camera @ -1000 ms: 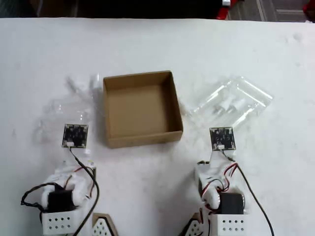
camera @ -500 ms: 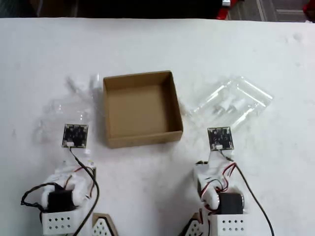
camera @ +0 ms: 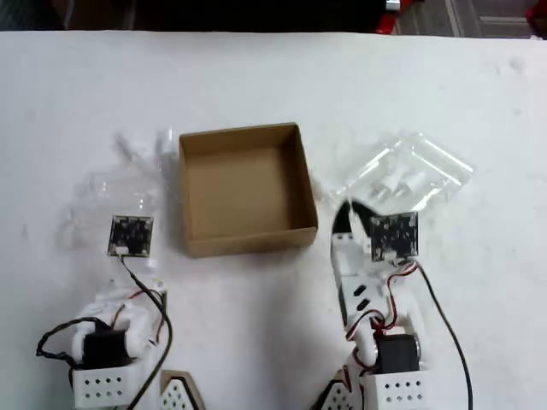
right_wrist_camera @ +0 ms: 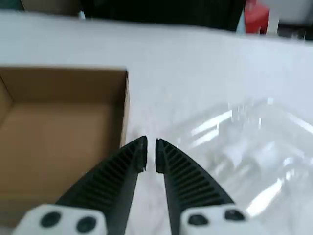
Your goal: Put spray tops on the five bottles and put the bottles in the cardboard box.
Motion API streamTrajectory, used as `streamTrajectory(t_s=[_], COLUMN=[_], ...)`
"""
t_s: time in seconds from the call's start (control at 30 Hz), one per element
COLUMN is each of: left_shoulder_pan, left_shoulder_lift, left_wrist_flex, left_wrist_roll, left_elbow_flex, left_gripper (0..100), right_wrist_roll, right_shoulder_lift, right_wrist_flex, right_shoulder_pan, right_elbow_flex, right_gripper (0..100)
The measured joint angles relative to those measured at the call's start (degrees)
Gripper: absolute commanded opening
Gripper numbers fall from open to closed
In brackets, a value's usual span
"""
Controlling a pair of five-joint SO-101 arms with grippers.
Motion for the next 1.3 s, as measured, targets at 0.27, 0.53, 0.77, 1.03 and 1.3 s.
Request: streamTrajectory(t_s=[0.27,0.53,0.77,1.03,1.3], left_shoulder_pan=[0.00,0.00,0.00,-1.14,-1.32], left_shoulder_lift=[0.00,0.00,0.00,0.00,0.00], left_wrist_flex=[-0.26,-2.99,-2.99,-8.00,-7.12], left_wrist_roll=[0.00,0.00,0.00,0.00,0.00], left_elbow_flex=[0.00,0.00,0.00,0.00,0.00], left_gripper=[2,2,2,3,34], right_wrist_roll=[-0.09,-0.09,-0.09,-0.09,-0.09], right_shoulder_lift=[0.00,0.00,0.00,0.00,0.00], right_wrist_flex=[5.10,6.86,6.86,5.10,13.19], right_shoulder_pan=[-5.01,-5.71,-4.22,1.93,1.85], right_elbow_flex=[0.53,1.32,1.32,1.32,1.32], right_gripper=[2.2,2.2,2.2,20.8,36.0])
